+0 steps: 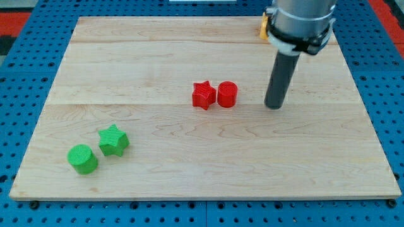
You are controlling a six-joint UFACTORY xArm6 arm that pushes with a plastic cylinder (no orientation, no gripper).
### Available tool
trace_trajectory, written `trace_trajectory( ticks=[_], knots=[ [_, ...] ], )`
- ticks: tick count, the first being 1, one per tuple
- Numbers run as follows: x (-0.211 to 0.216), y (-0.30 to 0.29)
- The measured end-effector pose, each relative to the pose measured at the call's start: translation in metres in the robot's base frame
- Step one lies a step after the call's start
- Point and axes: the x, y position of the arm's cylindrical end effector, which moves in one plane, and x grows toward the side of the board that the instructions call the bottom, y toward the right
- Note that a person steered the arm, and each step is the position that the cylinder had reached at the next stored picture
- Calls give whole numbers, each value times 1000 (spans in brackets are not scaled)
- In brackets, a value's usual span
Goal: Move the red star and red circle to the right side of the board
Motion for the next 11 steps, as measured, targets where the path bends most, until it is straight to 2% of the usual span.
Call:
trace_trajectory(
  ticks=[1,2,3,4,5,7,8,10,11],
  knots=[
    [24,-67],
    [26,-152],
    [4,-212],
    [-23,-219],
    [-28,-194],
    [-28,-107],
    [-28,-89],
    [-28,-104],
    [-28,-77]
  ],
)
